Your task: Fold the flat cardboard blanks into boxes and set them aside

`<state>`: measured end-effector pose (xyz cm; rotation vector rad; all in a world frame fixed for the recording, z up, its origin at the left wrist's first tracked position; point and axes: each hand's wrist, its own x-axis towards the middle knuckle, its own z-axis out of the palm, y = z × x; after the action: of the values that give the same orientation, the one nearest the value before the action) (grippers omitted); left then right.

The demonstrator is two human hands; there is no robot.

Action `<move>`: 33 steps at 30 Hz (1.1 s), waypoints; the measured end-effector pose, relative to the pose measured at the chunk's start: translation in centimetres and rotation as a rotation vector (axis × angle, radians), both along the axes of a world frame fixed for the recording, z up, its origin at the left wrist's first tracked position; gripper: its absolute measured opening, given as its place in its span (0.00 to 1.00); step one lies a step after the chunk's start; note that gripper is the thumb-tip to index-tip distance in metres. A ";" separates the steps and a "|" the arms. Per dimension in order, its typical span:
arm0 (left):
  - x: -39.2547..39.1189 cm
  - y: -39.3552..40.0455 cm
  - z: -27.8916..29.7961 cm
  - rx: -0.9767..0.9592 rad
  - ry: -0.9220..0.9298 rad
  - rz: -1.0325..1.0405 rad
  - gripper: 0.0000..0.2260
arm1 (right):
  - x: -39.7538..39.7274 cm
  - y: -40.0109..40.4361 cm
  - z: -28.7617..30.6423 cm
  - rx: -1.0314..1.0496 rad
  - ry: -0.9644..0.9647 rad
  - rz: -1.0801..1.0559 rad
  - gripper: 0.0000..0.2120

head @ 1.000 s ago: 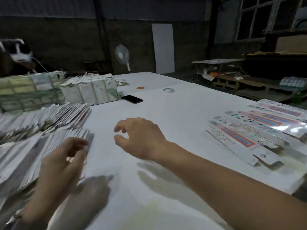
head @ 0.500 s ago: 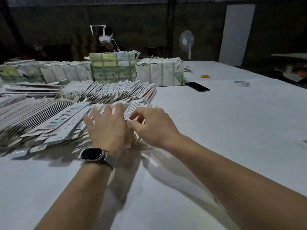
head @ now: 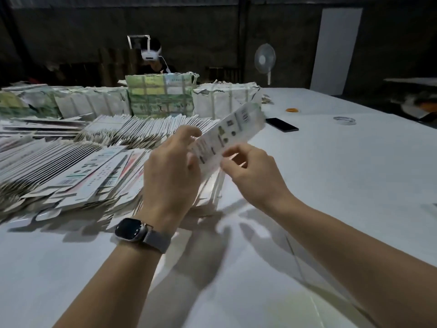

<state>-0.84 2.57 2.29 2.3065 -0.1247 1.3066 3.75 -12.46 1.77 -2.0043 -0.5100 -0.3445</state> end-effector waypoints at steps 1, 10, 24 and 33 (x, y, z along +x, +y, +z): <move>0.0 -0.5 0.0 -0.125 0.007 -0.122 0.16 | 0.0 -0.8 0.0 0.105 0.050 -0.013 0.04; -0.8 -5.7 -2.8 -0.746 0.809 -0.870 0.29 | -2.1 -5.7 -2.1 0.543 0.470 0.077 0.10; -0.5 -6.5 -3.3 -1.450 0.889 -1.003 0.30 | -2.8 -5.3 -4.3 0.352 0.343 0.228 0.19; -0.9 -7.2 -3.6 -1.343 0.806 -0.940 0.34 | -3.5 -5.6 -3.8 0.454 0.363 0.325 0.16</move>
<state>-1.76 -4.61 -1.33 1.1018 -0.0191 -0.1567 0.25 -18.09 -2.00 -1.4689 -0.4666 0.1015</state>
